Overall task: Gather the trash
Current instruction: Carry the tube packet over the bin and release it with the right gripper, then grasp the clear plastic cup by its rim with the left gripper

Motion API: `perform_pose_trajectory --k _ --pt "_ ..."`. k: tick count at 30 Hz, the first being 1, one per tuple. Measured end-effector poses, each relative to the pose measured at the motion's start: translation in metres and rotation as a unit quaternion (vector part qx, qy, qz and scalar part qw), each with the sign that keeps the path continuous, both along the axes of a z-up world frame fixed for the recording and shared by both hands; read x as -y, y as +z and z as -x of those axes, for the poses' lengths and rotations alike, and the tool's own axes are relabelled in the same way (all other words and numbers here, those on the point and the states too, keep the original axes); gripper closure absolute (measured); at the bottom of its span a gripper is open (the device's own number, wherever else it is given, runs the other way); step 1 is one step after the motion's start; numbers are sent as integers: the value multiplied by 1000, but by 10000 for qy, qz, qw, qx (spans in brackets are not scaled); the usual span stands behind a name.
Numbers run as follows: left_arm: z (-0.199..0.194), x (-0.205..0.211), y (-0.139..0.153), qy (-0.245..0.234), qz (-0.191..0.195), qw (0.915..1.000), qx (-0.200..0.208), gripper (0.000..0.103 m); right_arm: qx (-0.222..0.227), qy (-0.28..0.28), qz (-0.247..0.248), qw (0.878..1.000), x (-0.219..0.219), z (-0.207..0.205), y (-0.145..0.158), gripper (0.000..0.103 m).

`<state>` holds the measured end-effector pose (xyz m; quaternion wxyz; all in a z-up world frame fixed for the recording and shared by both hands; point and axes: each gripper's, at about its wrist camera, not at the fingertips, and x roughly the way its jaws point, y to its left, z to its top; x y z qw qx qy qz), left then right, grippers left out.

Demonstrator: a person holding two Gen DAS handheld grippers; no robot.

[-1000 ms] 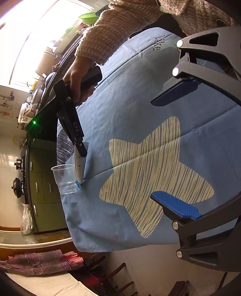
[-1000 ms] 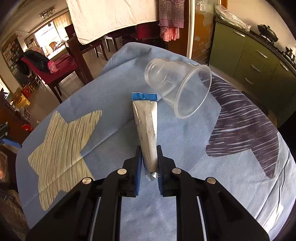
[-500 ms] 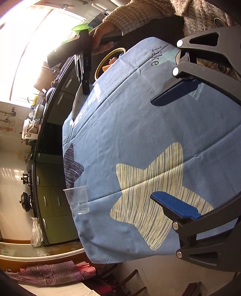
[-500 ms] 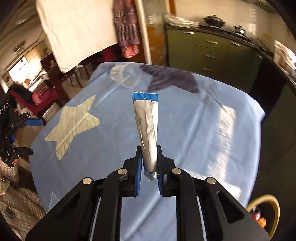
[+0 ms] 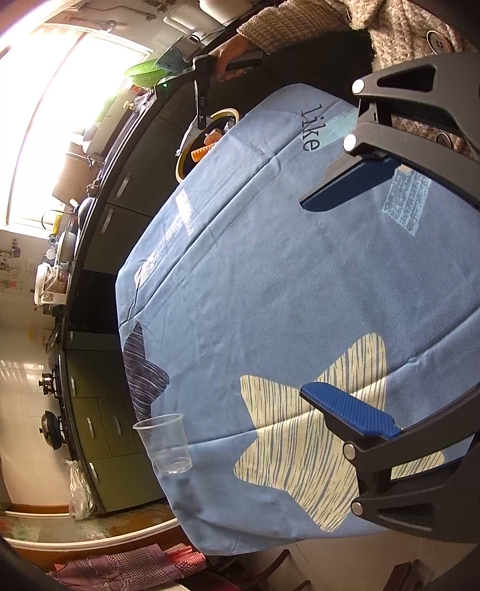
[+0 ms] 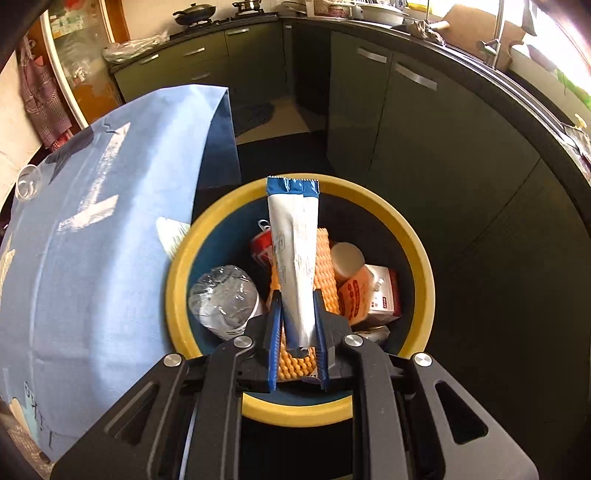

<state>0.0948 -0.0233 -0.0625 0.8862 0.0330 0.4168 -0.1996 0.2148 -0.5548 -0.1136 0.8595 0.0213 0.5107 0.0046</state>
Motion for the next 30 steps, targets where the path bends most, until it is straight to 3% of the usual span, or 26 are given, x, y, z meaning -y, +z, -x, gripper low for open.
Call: perform_pose_trajectory --k 2,4,7,10,17,25,30 --pt "0 3 1 -42 -54 10000 3 14 84 -88 129 9998 4 2 -2 70" --pt "0 5 2 -54 -102 9999 9 14 190 -145 190 9995 5 9 -1 70" --pt "-3 2 4 -36 -137 9999 19 14 504 -310 350 9976 -6 18 14 54" --pt "-14 -5 5 77 -214 9997 -57 12 750 -290 267 9964 -21 28 33 53" --pt "-75 -32 18 1008 -595 9930 -163 12 1036 181 4 9944 -71 28 58 53" --pt "-170 -30 26 1776 -1731 9688 39 12 1045 705 -257 9917 -118 17 56 53" --pt "-216 -31 18 2137 -2080 9545 47 12 1026 884 -419 9899 -132 17 53 53"
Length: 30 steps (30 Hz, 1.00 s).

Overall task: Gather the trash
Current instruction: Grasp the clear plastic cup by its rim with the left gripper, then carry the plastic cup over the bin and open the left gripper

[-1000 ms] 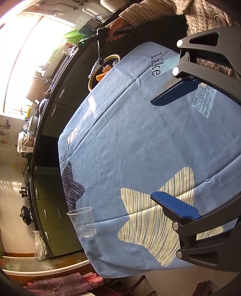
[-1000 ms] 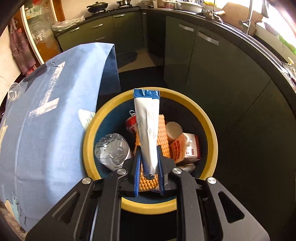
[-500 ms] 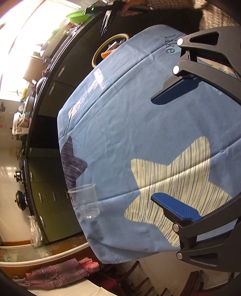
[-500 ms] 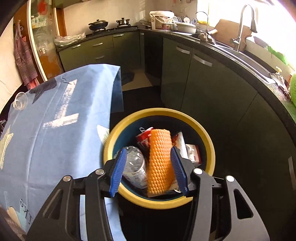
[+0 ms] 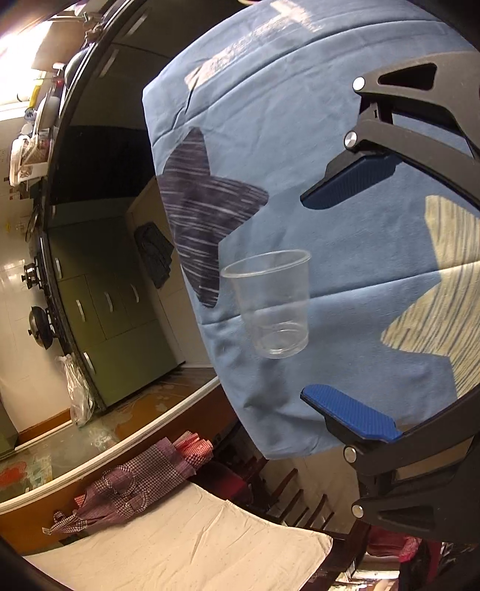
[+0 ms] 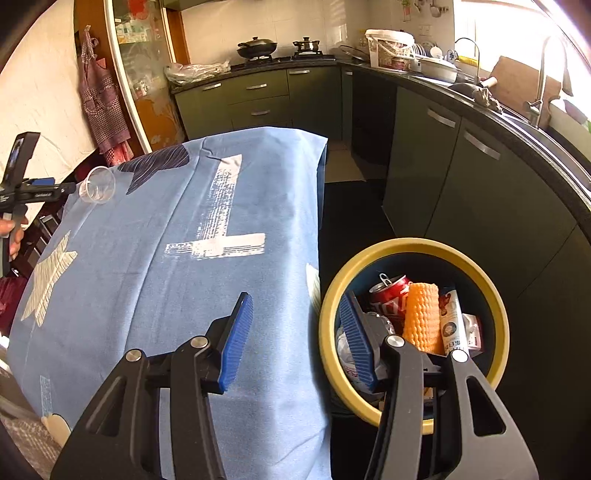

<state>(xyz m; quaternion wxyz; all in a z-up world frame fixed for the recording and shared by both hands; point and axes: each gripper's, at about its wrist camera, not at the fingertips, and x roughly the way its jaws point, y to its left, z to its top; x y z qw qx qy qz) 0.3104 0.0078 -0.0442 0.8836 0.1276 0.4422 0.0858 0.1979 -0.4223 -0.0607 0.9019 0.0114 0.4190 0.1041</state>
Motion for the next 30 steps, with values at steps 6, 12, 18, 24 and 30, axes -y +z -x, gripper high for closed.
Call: perform_pose_trajectory --k 6,12,18,24,30 --pt "-26 -6 -11 286 -42 9996 -47 19 -52 169 -62 9998 -9 1 -4 52" --pt "-38 -7 -17 419 -168 9990 -51 31 -86 219 -145 9996 -12 1 -8 52" --pt "-44 -7 -24 483 -310 9982 -147 44 -84 228 -175 9996 -12 2 -7 51" --pt "-46 -11 -34 474 -326 9979 -309 68 -54 222 -180 9996 -13 6 -3 49" --pt "-35 -15 -26 344 -266 9989 -172 98 -10 255 -171 9995 -15 11 2 49"
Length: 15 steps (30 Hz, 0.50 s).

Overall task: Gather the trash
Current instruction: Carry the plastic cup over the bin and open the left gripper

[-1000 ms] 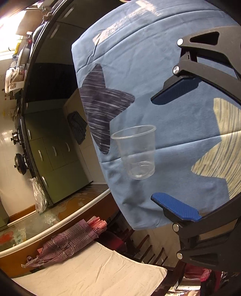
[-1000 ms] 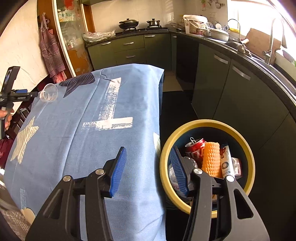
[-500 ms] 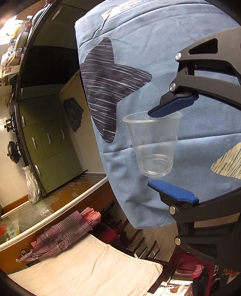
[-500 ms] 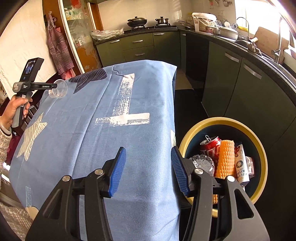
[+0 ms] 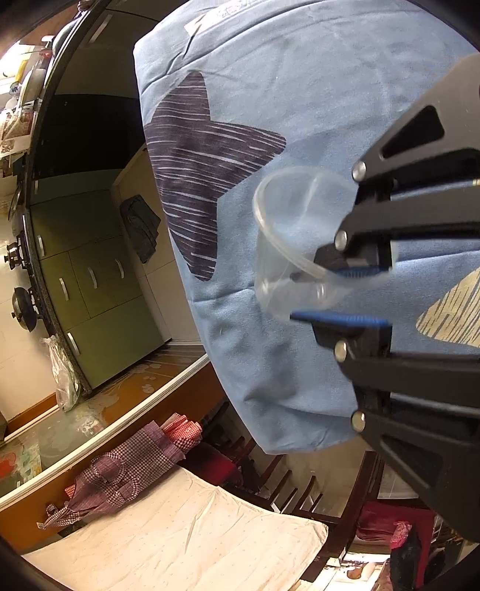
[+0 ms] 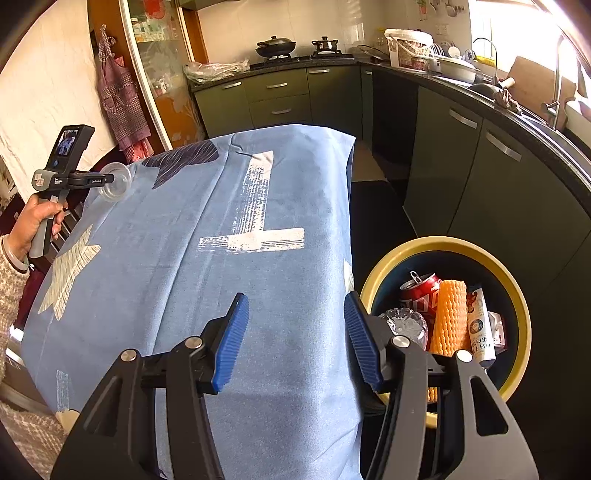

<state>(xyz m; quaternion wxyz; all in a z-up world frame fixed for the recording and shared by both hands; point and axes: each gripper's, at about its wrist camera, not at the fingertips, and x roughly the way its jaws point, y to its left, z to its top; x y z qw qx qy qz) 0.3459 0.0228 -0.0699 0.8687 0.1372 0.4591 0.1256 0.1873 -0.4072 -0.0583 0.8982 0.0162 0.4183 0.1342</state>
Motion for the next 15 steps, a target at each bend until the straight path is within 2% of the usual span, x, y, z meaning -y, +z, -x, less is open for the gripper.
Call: perform_pose_trajectory --k 9,15 --pt "34 11 29 -505 462 9976 130 98 207 -165 -51 9996 9 15 15 48" --pt "69 46 57 -1147 775 9899 314 98 255 -460 -139 9985 29 34 17 47"
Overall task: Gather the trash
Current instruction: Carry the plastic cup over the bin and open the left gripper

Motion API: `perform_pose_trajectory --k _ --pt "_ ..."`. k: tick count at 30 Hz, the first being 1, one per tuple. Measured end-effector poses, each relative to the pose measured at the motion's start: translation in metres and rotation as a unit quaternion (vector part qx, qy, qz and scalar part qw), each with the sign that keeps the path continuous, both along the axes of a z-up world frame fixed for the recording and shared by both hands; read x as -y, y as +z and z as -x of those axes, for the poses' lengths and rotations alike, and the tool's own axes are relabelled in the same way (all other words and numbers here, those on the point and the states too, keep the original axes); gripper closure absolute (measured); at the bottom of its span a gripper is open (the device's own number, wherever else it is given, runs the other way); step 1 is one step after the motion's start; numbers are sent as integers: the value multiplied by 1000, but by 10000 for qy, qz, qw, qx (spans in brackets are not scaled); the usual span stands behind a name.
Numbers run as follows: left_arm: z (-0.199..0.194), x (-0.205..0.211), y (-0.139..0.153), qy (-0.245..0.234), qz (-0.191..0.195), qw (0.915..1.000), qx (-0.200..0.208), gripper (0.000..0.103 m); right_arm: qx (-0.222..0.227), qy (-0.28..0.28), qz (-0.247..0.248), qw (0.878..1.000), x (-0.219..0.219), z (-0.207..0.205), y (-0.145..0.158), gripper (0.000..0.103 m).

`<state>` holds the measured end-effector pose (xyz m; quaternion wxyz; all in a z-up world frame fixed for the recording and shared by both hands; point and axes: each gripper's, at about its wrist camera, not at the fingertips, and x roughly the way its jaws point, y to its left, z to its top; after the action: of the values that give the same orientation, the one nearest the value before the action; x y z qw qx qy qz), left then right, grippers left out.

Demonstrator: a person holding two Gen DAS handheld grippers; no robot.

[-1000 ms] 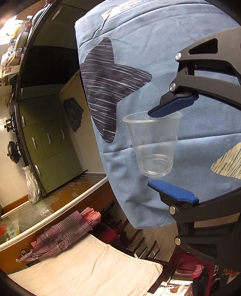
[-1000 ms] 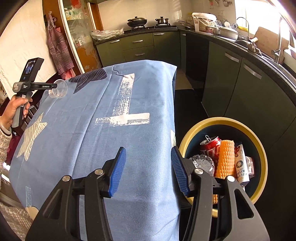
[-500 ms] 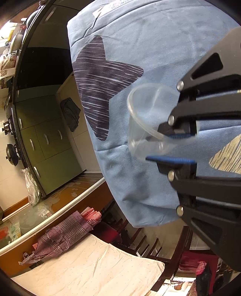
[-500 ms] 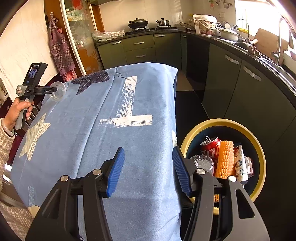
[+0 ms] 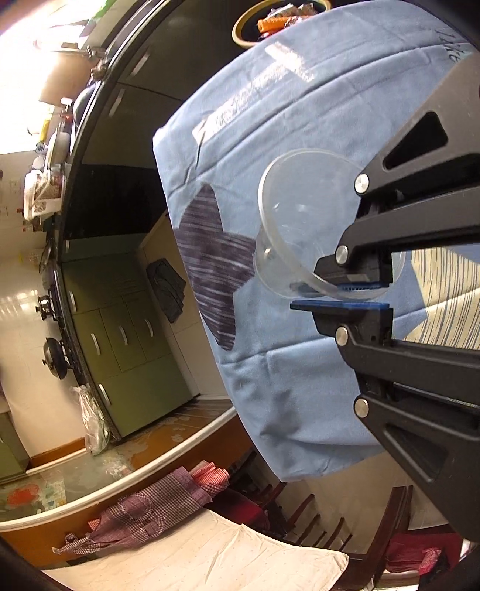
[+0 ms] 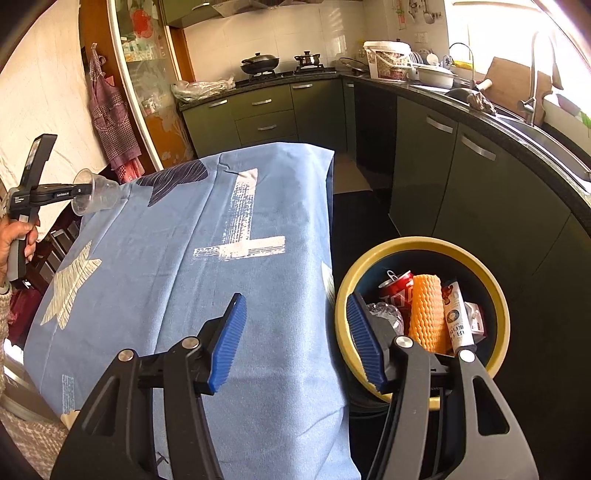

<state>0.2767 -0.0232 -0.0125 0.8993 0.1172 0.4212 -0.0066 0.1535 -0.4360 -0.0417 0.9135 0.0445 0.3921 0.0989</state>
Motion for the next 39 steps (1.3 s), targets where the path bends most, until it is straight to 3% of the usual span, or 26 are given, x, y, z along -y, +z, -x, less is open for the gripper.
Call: perform_pose_trajectory --k 8,13,18,25,31,36,39 --pt "49 86 33 -1194 298 9920 278 98 61 -512 -359 9980 36 33 -11 47" --pt "69 160 40 -2072 508 9766 265 98 280 -1077 -525 9924 74 57 -9 46" --pt "69 236 29 -2773 683 9583 91 98 418 -1437 -611 9869 109 82 -7 46" --pt "44 349 -19 -3324 934 9369 -538 98 482 -1800 -831 9790 151 114 -14 45" --pt "29 434 -73 -3501 506 9342 -461 98 477 -1997 -993 9736 175 135 -22 45" --pt "23 470 -109 -3529 -64 9351 -326 97 444 -2066 -1112 9711 184 140 -29 45" --pt "19 478 -120 -3449 -192 9380 -274 95 418 -2067 -1200 9701 187 139 -34 45"
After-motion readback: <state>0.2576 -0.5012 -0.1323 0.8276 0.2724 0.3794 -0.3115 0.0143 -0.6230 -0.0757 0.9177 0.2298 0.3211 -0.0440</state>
